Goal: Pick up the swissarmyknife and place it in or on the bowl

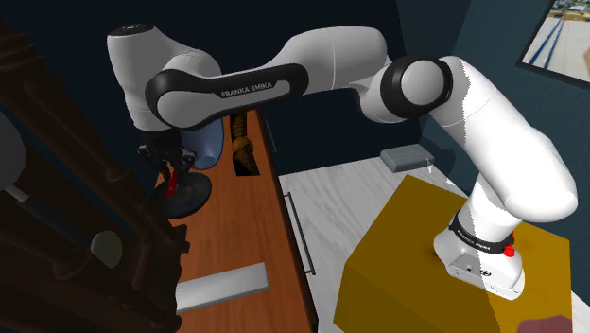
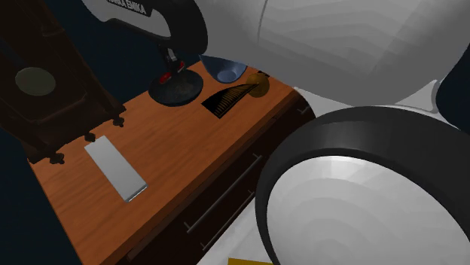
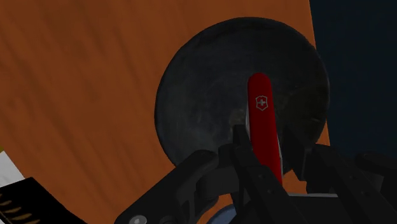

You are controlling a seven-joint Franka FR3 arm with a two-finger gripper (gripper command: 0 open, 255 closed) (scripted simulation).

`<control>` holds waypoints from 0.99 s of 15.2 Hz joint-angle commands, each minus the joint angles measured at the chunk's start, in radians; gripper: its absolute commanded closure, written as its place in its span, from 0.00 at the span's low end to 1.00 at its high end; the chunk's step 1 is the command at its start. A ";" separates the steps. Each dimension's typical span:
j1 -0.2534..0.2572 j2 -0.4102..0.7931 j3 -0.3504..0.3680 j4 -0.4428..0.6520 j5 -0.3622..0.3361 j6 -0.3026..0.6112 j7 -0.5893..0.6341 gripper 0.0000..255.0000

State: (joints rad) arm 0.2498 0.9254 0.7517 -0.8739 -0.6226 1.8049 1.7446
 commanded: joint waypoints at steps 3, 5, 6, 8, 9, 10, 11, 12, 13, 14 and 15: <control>-0.022 0.001 -0.001 -0.064 -0.006 0.054 0.015 1.00; -0.031 0.003 -0.002 -0.090 -0.009 0.078 0.022 1.00; -0.035 0.005 -0.003 -0.103 -0.011 0.090 0.025 1.00; -0.039 0.007 -0.005 -0.119 -0.014 0.107 0.030 1.00; -0.039 0.007 -0.005 -0.119 -0.014 0.107 0.030 1.00; -0.039 0.007 -0.005 -0.119 -0.014 0.107 0.030 1.00; -0.039 0.007 -0.005 -0.119 -0.014 0.107 0.030 1.00; -0.039 0.007 -0.005 -0.119 -0.014 0.107 0.030 1.00; -0.039 0.007 -0.005 -0.119 -0.014 0.107 0.030 1.00; -0.039 0.007 -0.005 -0.119 -0.014 0.107 0.030 1.00; -0.039 0.008 -0.005 -0.118 -0.014 0.107 0.030 1.00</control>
State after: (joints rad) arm 0.2107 0.9331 0.7468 -0.9924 -0.6366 1.9116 1.7742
